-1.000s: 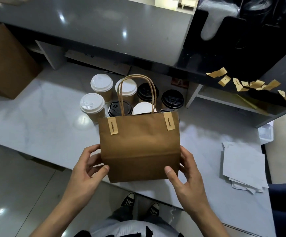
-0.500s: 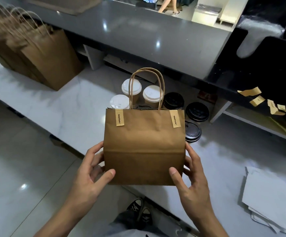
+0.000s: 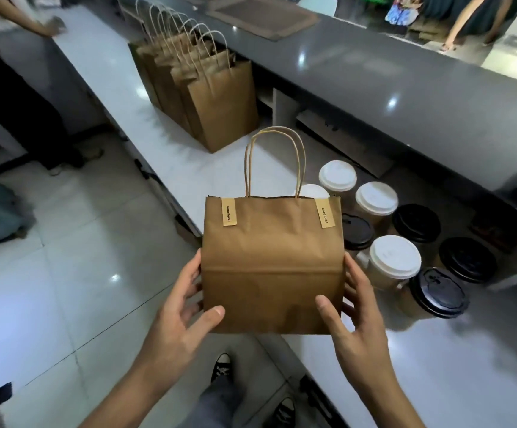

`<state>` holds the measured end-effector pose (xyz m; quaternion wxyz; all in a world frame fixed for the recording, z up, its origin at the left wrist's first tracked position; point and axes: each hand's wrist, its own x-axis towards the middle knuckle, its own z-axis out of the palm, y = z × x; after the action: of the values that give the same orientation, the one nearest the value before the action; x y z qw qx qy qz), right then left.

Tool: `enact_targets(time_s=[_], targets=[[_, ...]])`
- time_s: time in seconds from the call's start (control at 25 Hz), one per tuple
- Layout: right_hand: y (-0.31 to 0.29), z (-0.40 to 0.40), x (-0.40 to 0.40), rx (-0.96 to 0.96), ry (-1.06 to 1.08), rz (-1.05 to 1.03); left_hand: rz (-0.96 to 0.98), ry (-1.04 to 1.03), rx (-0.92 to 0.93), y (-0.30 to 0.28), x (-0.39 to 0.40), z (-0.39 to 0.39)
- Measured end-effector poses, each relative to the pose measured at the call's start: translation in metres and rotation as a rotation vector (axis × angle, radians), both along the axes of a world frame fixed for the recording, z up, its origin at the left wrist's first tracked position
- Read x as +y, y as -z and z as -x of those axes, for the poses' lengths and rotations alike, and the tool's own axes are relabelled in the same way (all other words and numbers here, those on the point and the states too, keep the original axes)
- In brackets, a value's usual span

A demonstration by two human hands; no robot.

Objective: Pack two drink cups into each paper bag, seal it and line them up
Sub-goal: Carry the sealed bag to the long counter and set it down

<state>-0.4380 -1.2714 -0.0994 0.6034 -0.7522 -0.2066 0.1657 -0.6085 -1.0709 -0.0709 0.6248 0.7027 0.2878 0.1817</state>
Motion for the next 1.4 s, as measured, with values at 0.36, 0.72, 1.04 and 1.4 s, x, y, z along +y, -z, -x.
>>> enact_targets(time_s=[0.36, 0.72, 1.04, 1.4], targets=[[-0.012, 0.021, 0.134, -0.001, -0.151, -0.012, 0.013, -0.185, 0.007, 0.008, 0.109, 0.05], [-0.018, 0.073, 0.28, 0.011, -0.289, 0.012, 0.0, -0.352, 0.022, 0.008, 0.223, 0.122], [-0.022, 0.092, 0.365, 0.006, -0.411, 0.089, 0.035, -0.449, 0.041, 0.019, 0.283, 0.158], [-0.011, 0.063, 0.471, 0.044, -0.525, 0.079, 0.035, -0.553, 0.093, 0.019, 0.358, 0.144]])
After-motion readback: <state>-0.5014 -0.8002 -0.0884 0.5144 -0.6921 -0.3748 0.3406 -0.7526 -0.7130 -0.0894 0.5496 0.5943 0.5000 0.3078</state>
